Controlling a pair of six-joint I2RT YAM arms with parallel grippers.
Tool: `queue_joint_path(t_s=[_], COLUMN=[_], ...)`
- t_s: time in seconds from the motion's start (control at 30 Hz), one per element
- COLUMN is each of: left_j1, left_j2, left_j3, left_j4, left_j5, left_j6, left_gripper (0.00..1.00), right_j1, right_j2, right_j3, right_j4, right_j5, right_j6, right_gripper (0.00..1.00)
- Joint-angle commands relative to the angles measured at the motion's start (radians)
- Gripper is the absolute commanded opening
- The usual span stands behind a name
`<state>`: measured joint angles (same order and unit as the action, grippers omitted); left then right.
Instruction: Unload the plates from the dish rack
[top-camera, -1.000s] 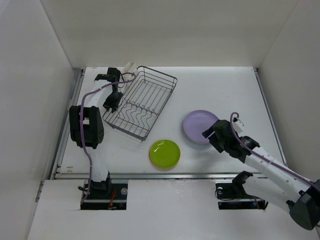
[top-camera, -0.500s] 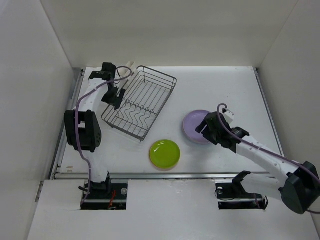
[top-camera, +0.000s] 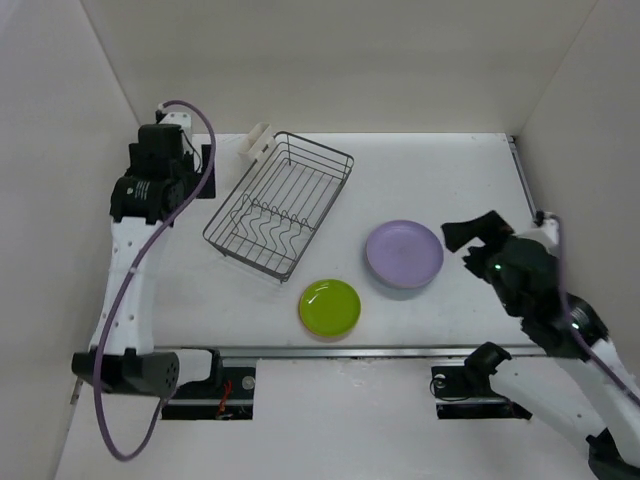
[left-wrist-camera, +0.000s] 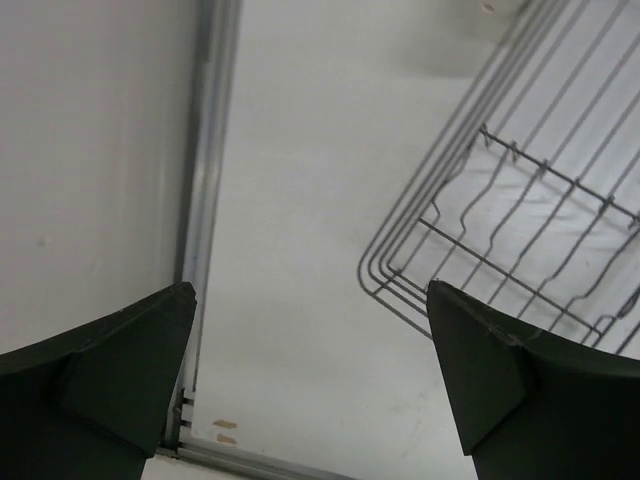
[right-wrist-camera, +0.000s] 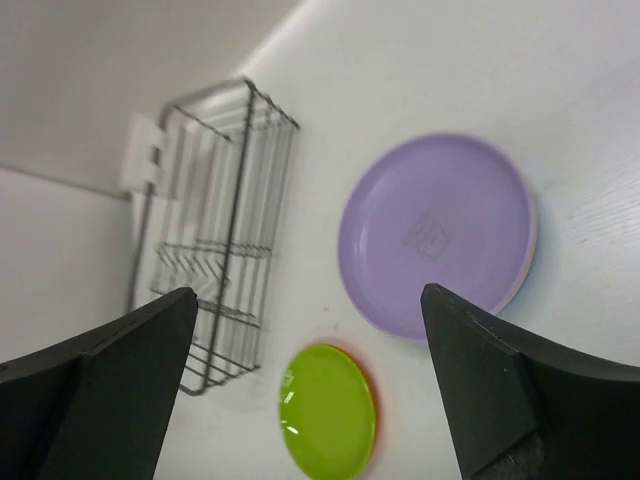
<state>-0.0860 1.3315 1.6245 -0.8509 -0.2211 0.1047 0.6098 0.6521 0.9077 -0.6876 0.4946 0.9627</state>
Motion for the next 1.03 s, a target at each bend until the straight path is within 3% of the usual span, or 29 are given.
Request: queue_joint_path(t_s=[0.0, 0.17, 0.37, 1.0], left_j1=[0.008, 0.008, 0.017, 0.045], left_j2=[-0.098, -0.242, -0.268, -0.268], left_j3=[-0.084, -0.143, -0.152, -0.18], left_j4=[0.029, 0.052, 0.012, 0.003], left_j5=[-0.196, -0.236, -0.202, -0.124], left_j6=[-0.082, -0.091, -0.091, -0.091], left_gripper=[1.0, 1.0, 1.0, 1.0], right_j1=[-0.002, -0.002, -0.002, -0.002], right_j2=[-0.124, -0.333, -0.56, -0.626], right_j3=[0.158, 0.31, 0.312, 0.272], right_j4=[-0.243, -0.446, -0.411, -0.383], right_j5=[0.171, 0.265, 0.279, 0.279], right_j6=[-0.061, -0.061, -0.081, -0.081], right_gripper=[1.0, 1.0, 1.0, 1.0])
